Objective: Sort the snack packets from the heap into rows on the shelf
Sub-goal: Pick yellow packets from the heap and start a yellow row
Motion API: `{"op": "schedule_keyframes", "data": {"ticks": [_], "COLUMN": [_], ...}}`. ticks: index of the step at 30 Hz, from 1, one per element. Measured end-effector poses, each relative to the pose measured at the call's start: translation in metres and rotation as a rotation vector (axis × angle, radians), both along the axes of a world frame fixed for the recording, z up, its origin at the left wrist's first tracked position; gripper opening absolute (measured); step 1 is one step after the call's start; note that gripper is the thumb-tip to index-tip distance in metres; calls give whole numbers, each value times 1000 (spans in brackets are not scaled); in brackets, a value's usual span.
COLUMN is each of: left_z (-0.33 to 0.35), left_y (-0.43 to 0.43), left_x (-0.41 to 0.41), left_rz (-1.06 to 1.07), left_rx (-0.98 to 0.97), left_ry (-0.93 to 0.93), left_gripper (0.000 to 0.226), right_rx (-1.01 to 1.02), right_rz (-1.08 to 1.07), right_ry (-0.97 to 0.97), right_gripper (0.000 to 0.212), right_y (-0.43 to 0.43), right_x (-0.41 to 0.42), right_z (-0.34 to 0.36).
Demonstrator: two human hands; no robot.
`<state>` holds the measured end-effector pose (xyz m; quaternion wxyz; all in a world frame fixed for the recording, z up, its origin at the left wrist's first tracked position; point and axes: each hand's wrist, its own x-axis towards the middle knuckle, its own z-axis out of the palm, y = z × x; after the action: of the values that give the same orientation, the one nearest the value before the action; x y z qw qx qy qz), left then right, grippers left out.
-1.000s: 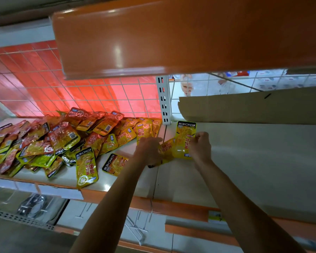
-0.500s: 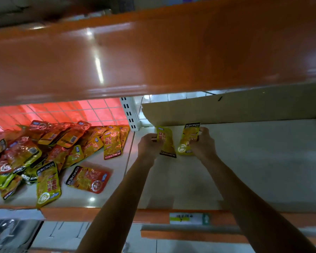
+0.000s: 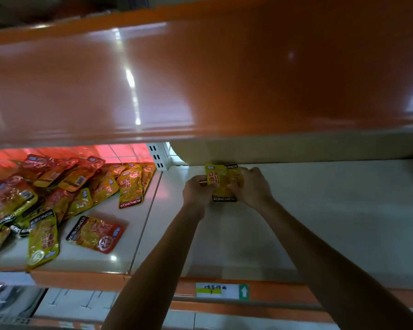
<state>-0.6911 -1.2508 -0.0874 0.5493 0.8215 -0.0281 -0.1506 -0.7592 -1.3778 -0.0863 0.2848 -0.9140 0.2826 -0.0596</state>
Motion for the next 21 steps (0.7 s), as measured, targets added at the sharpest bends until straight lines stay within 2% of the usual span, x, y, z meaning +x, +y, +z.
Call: {"op": "schedule_keyframes", "data": {"ticks": [2, 3, 7, 9, 12, 16, 21], "left_z": [0, 1, 1, 2, 4, 3, -1], "left_y": [1, 2, 11, 15, 19, 20, 18], "left_x": [2, 3, 11, 14, 18, 21, 23], "left_rz": [25, 36, 130, 182, 206, 183, 194], "left_rx": [9, 9, -23, -51, -93, -125, -101], "left_ry": [-13, -14, -37, -52, -54, -34, -26], "left_gripper": [21, 23, 28, 27, 23, 25, 25], "right_rx": [-39, -55, -136, -203, -281, -138, -147], "right_rz": [27, 44, 189, 262, 225, 162, 185], "right_ry": [40, 71, 201, 225, 127, 24, -49], "right_gripper": [66, 67, 43, 44, 45, 26, 27], "right_y": [2, 3, 0, -1, 6, 24, 28], "right_x": [1, 2, 5, 8, 11, 8, 10], "right_z": [0, 1, 13, 20, 23, 11, 0]}}
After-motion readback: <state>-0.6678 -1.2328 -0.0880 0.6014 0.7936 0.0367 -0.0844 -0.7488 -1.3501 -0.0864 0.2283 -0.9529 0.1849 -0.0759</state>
